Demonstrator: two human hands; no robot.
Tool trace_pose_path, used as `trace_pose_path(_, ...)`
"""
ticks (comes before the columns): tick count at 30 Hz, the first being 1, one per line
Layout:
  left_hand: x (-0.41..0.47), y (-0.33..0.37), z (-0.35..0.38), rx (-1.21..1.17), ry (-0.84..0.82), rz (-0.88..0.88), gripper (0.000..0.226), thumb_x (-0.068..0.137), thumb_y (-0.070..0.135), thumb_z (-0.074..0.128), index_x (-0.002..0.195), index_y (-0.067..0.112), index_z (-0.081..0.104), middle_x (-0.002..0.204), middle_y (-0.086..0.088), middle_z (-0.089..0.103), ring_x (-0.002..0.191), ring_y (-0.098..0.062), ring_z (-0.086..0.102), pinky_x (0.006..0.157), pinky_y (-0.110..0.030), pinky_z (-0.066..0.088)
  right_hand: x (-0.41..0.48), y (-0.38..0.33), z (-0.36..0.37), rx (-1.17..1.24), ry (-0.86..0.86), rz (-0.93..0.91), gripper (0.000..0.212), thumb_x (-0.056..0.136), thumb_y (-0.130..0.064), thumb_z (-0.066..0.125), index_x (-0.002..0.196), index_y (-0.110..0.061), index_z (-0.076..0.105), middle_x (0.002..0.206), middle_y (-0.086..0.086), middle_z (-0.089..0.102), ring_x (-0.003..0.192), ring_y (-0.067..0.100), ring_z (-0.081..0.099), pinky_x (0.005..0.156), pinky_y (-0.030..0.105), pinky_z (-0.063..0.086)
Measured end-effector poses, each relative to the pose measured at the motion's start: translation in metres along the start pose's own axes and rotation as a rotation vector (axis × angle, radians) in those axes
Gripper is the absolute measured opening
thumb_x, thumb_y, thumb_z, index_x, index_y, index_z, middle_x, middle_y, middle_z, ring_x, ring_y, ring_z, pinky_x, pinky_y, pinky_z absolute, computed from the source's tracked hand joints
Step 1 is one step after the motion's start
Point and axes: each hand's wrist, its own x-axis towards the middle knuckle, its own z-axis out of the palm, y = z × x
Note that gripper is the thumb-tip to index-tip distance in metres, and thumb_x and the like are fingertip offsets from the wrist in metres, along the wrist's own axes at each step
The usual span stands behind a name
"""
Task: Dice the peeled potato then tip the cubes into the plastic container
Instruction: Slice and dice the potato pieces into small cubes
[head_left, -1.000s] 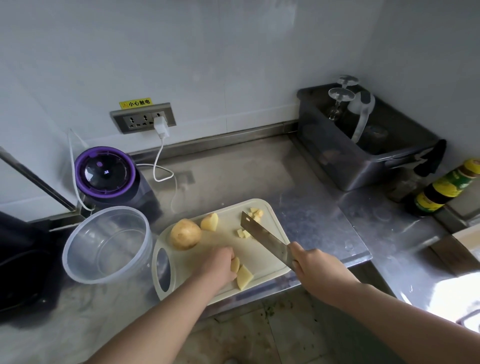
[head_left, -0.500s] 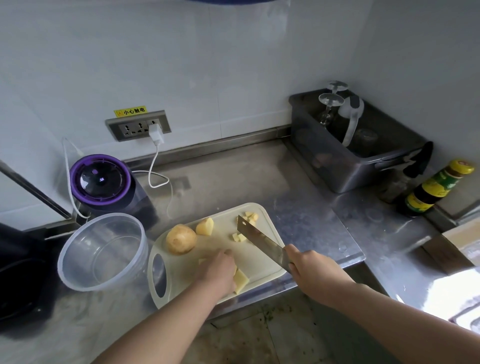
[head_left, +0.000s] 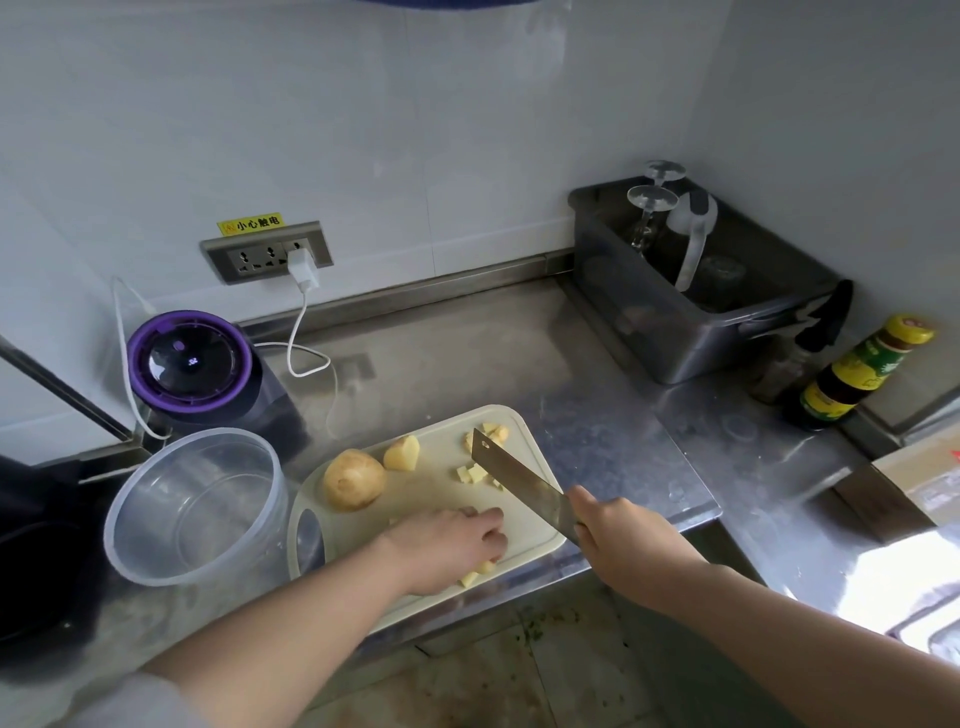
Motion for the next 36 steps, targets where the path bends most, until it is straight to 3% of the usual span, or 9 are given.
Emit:
trace_pose_path(4,0.004,-0.003,0.004,0.158,-0.021,0.117,0.040,0.093,-0.003,0.039,0.131,0.007,0.041,0.140,-0.017,0.034,0.117,-0.038,0.046,0.082,-0.046,0.048,-0.001,0.002,0.000,0.001,-0.001,0.002,0.020,0.104,-0.017,0.036,0.124,-0.020,0.036,0.089,0.002,0.057,0.071,0.017,0.060,0.059,0.023,0.046)
trace_pose_path(11,0.006,-0.007,0.008,0.256,-0.052,0.202,0.036,0.093,0.002,0.041,0.129,0.007,0.043,0.128,-0.020,0.043,0.112,-0.038,0.048,0.080,-0.044,0.044,-0.001,0.003,0.001,0.012,-0.012,0.014,0.024,0.105,-0.018,0.038,0.128,-0.021,0.037,0.096,0.002,0.061,0.075,0.015,0.062,0.067,0.025,0.052)
trace_pose_path(17,0.008,-0.017,0.006,0.035,-0.087,-0.143,0.037,0.090,0.009,0.049,0.126,0.013,0.046,0.130,-0.013,0.040,0.119,-0.033,0.044,0.088,-0.040,0.041,0.006,0.003,0.003,0.028,0.002,0.005,0.023,0.104,-0.018,0.039,0.127,-0.022,0.036,0.080,-0.005,0.048,0.061,0.008,0.051,0.052,0.016,0.037)
trace_pose_path(22,0.006,-0.030,0.015,-0.141,0.010,-0.141,0.028,0.092,0.021,0.043,0.119,0.021,0.052,0.132,-0.003,0.042,0.120,-0.028,0.045,0.092,-0.034,0.040,0.009,0.002,0.002,0.026,0.004,0.018,0.010,0.102,-0.016,0.035,0.109,-0.023,0.033,0.071,-0.003,0.046,0.064,0.019,0.054,0.053,0.027,0.039)
trace_pose_path(24,0.002,-0.032,0.018,-0.228,0.027,-0.165,0.036,0.092,0.027,0.040,0.127,0.025,0.049,0.139,-0.001,0.039,0.125,-0.027,0.043,0.097,-0.033,0.038,0.010,0.001,0.003,0.026,0.003,0.017,0.012,0.103,-0.017,0.034,0.113,-0.022,0.035,0.072,-0.004,0.047,0.061,0.016,0.052,0.052,0.025,0.039)
trace_pose_path(27,-0.005,-0.031,0.021,-0.279,0.149,-0.279,0.050,0.092,0.020,0.055,0.139,0.028,0.040,0.142,0.005,0.033,0.120,-0.025,0.049,0.095,-0.036,0.045,0.010,-0.002,0.005,0.027,-0.007,0.001,0.019,0.103,-0.018,0.035,0.121,-0.020,0.036,0.077,-0.003,0.049,0.059,0.011,0.049,0.051,0.022,0.038)
trace_pose_path(32,-0.010,-0.026,0.034,-0.374,0.207,-0.454,0.052,0.088,0.036,0.063,0.134,0.024,0.044,0.134,0.006,0.045,0.115,-0.020,0.054,0.094,-0.035,0.047,0.006,-0.011,0.014,0.010,-0.072,-0.021,0.025,0.104,-0.018,0.037,0.129,-0.020,0.035,0.092,0.001,0.057,0.070,0.016,0.059,0.061,0.025,0.050)
trace_pose_path(34,-0.005,-0.024,0.038,-0.398,0.202,-0.461,0.050,0.088,0.035,0.063,0.133,0.023,0.046,0.136,0.005,0.045,0.118,-0.020,0.053,0.098,-0.035,0.044,0.006,-0.014,0.017,0.002,-0.086,-0.021,0.025,0.103,-0.017,0.038,0.128,-0.022,0.036,0.095,0.002,0.061,0.078,0.018,0.064,0.071,0.030,0.056)
trace_pose_path(36,0.001,-0.023,0.041,-0.447,0.204,-0.472,0.046,0.090,0.028,0.062,0.133,0.022,0.047,0.137,0.005,0.044,0.121,-0.019,0.050,0.102,-0.032,0.040,0.006,-0.015,0.021,-0.008,-0.087,-0.012,0.024,0.102,-0.014,0.038,0.125,-0.021,0.037,0.087,0.001,0.057,0.078,0.019,0.064,0.072,0.031,0.055)
